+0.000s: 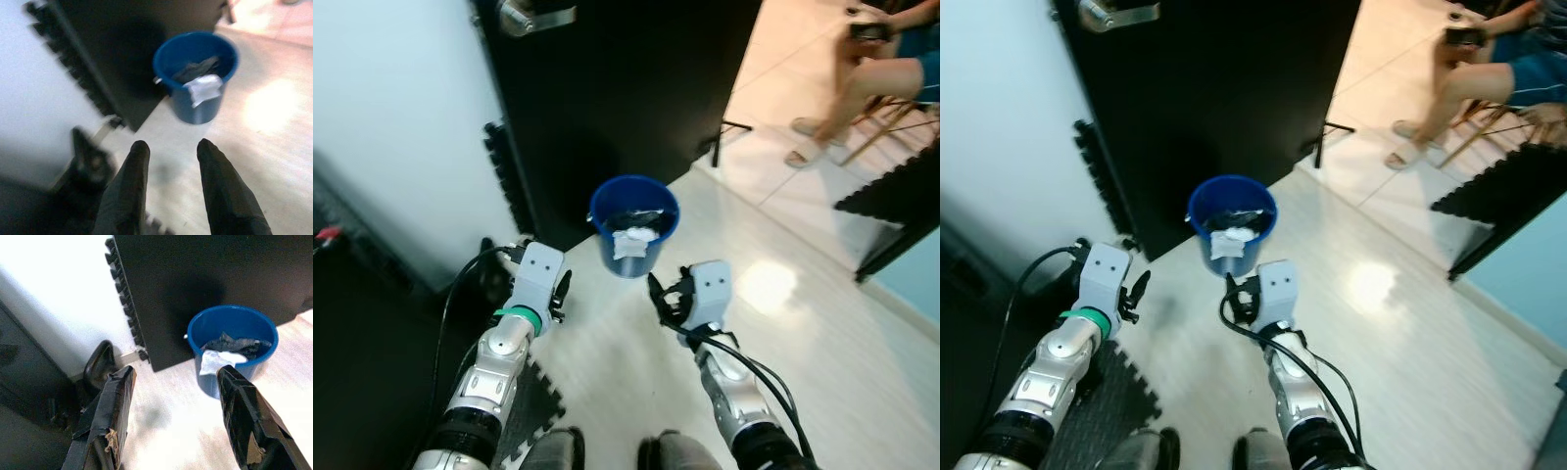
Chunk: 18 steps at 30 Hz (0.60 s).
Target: Clean up the room
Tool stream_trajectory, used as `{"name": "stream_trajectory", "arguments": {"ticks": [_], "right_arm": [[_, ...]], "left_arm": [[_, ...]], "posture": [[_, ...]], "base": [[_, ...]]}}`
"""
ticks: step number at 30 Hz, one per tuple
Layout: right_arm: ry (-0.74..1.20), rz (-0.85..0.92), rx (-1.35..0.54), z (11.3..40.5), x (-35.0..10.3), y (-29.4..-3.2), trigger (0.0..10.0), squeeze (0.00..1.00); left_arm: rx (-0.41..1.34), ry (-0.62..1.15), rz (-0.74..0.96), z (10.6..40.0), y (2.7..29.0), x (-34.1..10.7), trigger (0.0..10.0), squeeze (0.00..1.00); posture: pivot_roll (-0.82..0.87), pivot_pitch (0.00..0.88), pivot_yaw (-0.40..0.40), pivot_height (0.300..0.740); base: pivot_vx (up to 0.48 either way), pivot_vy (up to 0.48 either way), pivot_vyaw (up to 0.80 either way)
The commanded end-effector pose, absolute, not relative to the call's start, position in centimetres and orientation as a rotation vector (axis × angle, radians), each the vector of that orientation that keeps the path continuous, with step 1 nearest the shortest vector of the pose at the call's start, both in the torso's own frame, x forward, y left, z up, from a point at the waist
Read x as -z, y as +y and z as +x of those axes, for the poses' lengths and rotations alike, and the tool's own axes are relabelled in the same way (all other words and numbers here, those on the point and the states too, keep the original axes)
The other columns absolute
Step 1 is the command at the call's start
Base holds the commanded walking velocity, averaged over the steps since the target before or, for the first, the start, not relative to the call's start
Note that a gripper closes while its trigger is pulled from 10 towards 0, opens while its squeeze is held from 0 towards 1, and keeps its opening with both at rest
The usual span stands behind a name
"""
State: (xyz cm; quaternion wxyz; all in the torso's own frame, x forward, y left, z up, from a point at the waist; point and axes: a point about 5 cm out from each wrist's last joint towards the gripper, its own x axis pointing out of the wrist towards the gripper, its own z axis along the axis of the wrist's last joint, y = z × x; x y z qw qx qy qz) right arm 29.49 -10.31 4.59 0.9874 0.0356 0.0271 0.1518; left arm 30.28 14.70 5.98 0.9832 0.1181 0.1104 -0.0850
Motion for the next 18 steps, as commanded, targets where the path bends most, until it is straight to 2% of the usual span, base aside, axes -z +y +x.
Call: {"name": "stream_trajectory", "arguments": {"ticks": [1,6,18], "right_arm": [[0.093,0.078,-0.285,29.1,-3.8,-10.8,10.0,0.00],[0.101,0.083,-0.281,29.0,-3.6,-10.9,10.0,0.00],[0.139,0.093,-0.254,28.9,-3.0,-11.8,10.0,0.00]], "left_arm": [[0.187,0.240,0.233,30.0,14.3,-5.5,10.0,0.00],[0.190,0.242,0.233,30.0,14.3,-5.4,10.0,0.00],[0.225,0.269,0.232,30.0,13.7,-4.9,10.0,0.00]], "posture": [[0.02,0.051,0.059,0.740],[0.02,0.048,0.058,0.740],[0.01,0.030,0.056,0.740]], "base": [[-0.304,0.000,-0.61],[-0.289,0.000,-0.71],[0.000,0.000,-0.78]]}}
